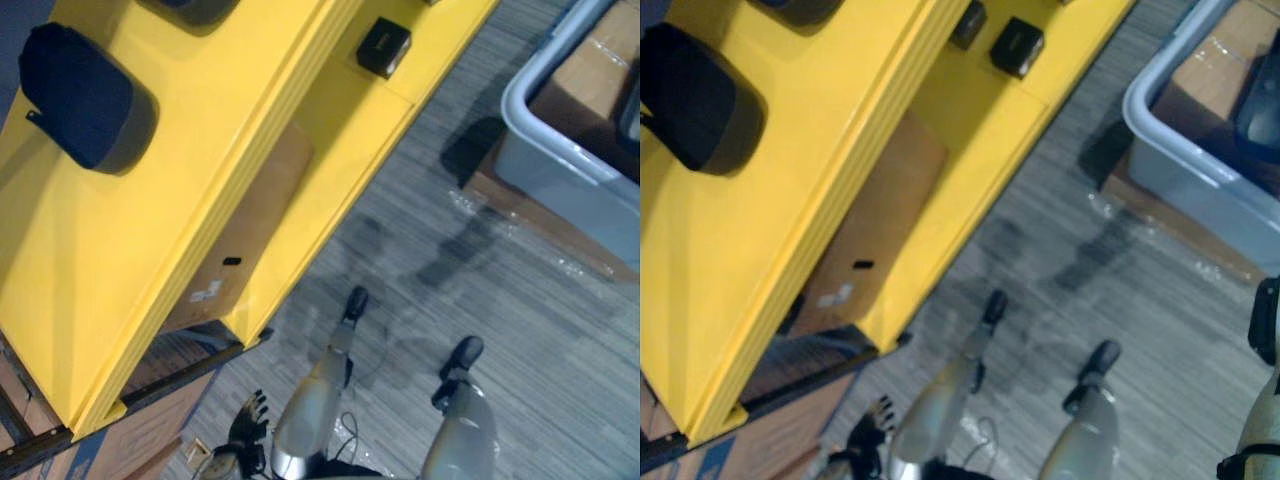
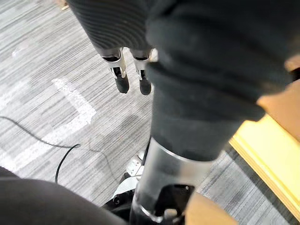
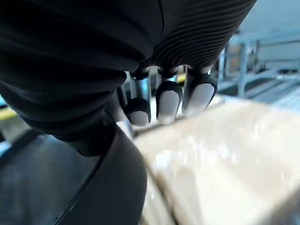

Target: Walk over and take plastic housings, then place them on the shelf

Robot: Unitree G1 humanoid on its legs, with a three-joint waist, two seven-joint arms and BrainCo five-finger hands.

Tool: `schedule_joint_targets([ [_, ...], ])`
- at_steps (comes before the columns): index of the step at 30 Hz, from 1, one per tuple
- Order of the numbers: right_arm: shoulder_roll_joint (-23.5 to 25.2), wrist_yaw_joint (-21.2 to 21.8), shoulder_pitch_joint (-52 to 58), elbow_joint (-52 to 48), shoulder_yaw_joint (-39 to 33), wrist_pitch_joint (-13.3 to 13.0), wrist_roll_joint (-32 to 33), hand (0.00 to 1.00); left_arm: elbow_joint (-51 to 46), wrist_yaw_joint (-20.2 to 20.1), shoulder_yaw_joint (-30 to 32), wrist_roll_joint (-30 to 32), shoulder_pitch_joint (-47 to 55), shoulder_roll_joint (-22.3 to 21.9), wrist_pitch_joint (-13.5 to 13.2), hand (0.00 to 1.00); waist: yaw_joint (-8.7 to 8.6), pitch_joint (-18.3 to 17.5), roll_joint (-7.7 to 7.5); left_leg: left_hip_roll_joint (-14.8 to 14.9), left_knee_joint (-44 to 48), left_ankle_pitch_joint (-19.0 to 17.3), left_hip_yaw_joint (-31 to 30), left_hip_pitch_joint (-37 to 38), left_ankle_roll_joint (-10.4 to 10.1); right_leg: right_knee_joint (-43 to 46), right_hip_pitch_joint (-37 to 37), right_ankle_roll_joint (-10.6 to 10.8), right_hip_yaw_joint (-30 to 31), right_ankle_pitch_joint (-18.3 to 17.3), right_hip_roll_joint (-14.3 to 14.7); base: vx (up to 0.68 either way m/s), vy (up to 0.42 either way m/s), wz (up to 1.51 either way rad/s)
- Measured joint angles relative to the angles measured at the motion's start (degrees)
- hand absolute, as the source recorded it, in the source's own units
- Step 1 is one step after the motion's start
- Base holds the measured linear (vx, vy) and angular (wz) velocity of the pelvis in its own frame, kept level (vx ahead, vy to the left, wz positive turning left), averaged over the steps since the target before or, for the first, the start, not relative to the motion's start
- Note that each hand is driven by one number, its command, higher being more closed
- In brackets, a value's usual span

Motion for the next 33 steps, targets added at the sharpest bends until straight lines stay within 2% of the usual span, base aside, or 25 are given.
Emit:
schedule_joint_targets([
  [3, 0.21, -3.60, 0.75, -0.25, -0.08, -2.26, 1.07, 1.00, -3.96, 1.80, -1.08, 0.00, 1.43, 2.64, 0.18, 0.00, -0.45, 1.25, -1.83, 0.80, -0.80, -0.01, 1.33, 1.37, -0.01, -1.66, 1.09, -0.12, 0.65, 1.02, 1.18, 0.01, 0.001, -0.23],
  [5, 0.35, -5.21, 2.14, -2.73, -0.25, -3.88, 1.40, 1.00, -6.82, 2.74, -2.09, 0.04, 2.13, 5.19, 1.56, 0.00, -0.99, 1.75, -2.79, 1.39, -1.11, -0.05, 2.11, 2.23, 0.00, -3.02, 2.02, -0.24, 1.13, 1.64, 1.97, 0.00, -0.025, -0.19],
  [8, 2.65, -7.07, 4.70, -4.73, -0.33, -4.72, 2.52, 1.00, -9.86, 3.78, -2.21, 0.34, 3.37, 7.73, 3.56, 0.00, -2.03, 1.91, -3.96, 1.94, -1.19, -0.34, 2.99, 3.79, -0.12, -4.40, 3.75, -0.35, 1.38, 2.20, 2.68, 0.02, -0.025, -0.11],
  [13, 6.47, -8.63, 9.60, -7.98, -0.39, -5.75, 4.40, 1.00, -13.49, 3.74, -3.11, 1.02, 3.70, 11.11, 7.44, 0.00, -2.14, 1.46, -5.90, 3.13, -0.79, -1.15, 4.21, 5.05, -0.51, -6.14, 5.13, -0.78, 2.46, 2.85, 4.12, -0.01, -0.033, -0.15],
  [19, 11.79, -10.26, 12.96, -10.15, -0.39, -7.26, 6.46, 1.00, -17.55, 2.40, -4.76, 2.92, 3.67, 16.33, 11.31, 0.00, -3.26, 0.93, -8.51, 3.36, 5.51, -4.92, 4.97, 3.69, -0.74, -7.38, 6.72, -0.85, 3.06, 3.42, 4.79, -0.01, -0.015, -0.09],
  [23, 13.60, -12.35, 13.76, -11.31, -0.39, -9.01, 7.85, 1.00, -18.59, 1.11, -6.79, 3.15, 2.64, 19.11, 11.83, 0.00, -3.48, 0.74, -8.87, 3.51, 11.13, -7.92, 5.14, 1.06, -0.65, -7.97, 6.72, -0.91, 3.65, 3.85, 5.34, -0.01, 0.008, -0.09],
  [26, 15.35, -16.46, 14.16, -11.34, -0.54, -11.91, 10.47, 1.00, -19.25, 1.07, -7.10, 3.14, 2.00, 19.69, 13.46, 0.00, -3.51, 0.74, -8.87, 3.66, 15.34, -10.19, 5.48, -0.94, -0.44, -8.59, 6.68, -0.70, 4.15, 4.40, 5.78, 0.00, 0.010, -0.08],
  [33, 16.22, -24.53, 14.56, -15.81, -3.35, -17.90, 10.26, 1.00, -19.38, 0.33, -7.18, 3.57, 1.51, 20.02, 13.53, 0.00, -3.38, 0.74, -8.87, 3.51, 17.71, -11.66, 5.46, -2.15, -0.23, -8.85, 6.65, -0.61, 4.22, 4.51, 5.84, 0.00, 0.000, 0.00],
])
